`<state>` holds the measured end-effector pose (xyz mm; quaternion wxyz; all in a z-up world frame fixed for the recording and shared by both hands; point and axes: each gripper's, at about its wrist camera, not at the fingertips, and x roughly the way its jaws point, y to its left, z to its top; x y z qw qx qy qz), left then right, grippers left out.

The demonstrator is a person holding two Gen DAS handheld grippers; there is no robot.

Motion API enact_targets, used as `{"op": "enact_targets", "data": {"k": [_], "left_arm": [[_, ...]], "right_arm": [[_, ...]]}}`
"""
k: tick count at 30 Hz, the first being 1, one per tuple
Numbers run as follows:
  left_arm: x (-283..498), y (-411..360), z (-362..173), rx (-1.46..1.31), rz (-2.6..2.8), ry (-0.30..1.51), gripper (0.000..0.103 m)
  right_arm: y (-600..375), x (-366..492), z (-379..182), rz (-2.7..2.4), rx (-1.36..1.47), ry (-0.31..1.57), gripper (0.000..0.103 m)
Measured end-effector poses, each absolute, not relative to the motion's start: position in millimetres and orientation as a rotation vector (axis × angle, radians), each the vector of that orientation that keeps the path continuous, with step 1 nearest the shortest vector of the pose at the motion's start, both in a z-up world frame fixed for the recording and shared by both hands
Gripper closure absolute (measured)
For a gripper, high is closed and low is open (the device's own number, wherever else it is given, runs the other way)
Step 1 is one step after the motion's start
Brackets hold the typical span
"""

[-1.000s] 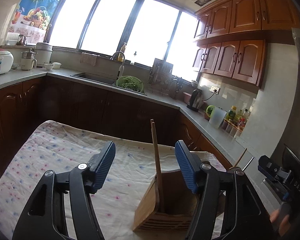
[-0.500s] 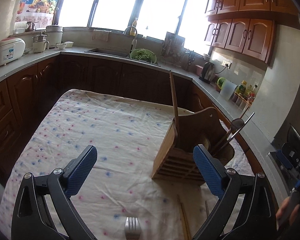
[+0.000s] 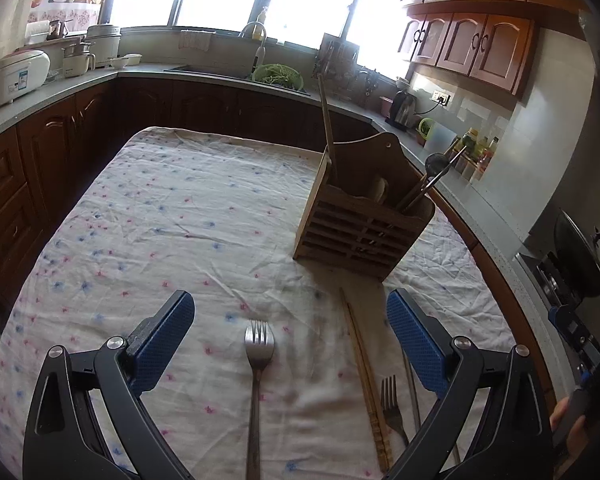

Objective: Organize utensils
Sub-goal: 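Move both open tools back down to the remaining chopsticks, then close the left tool on a wooden chopstick while the right tool grasps a steel chopstick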

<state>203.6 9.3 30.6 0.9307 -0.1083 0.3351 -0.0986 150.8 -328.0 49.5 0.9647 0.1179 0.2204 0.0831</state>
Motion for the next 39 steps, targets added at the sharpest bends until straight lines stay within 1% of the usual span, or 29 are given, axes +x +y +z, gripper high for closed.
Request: {"op": "enact_targets", "data": {"k": [9, 15, 22, 25, 26, 28, 30, 34, 36, 39], "left_arm": [[180.0, 0.3, 1.3, -0.192, -0.232, 0.768, 0.004], [178.9, -9.6, -2.0, -0.177, -0.26, 0.792, 0.004], [194.7, -24.4, -5.1, -0.146, -0.283, 0.833, 0.004], [206.8, -30.3, -8.9, -0.143, -0.293, 0.857, 0.006], [211.2, -32.0, -10.2, -0.142, -0.296, 0.863, 0.007], [221.5, -36.2, -14.0, -0.139, -0.309, 0.886, 0.016], [233.3, -41.6, -18.8, -0.136, -0.324, 0.916, 0.022], [257.4, -54.5, -27.4, -0.121, -0.344, 0.967, 0.035], [271.2, -62.6, -31.0, -0.109, -0.354, 0.987, 0.039], [293.1, -76.1, -37.4, -0.088, -0.366, 1.016, 0.044]], "right_arm": [[-328.2, 121.8, 16.8, 0.138, 0.229, 0.537, 0.009], [-327.2, 123.8, 4.0, 0.143, 0.227, 0.578, 0.009], [-328.9, 133.0, -1.9, 0.13, 0.219, 0.608, 0.01], [-330.5, 140.5, -5.7, 0.129, 0.228, 0.635, 0.02], [-331.0, 143.9, -7.3, 0.127, 0.229, 0.647, 0.026], [-331.7, 151.3, -10.9, 0.13, 0.237, 0.67, 0.035], [-331.5, 160.5, -15.1, 0.135, 0.245, 0.698, 0.047], [-328.8, 183.4, -27.7, 0.156, 0.254, 0.768, 0.058], [-325.8, 195.5, -35.4, 0.166, 0.255, 0.806, 0.067], [-323.9, 208.6, -45.6, 0.175, 0.265, 0.844, 0.069]]}}
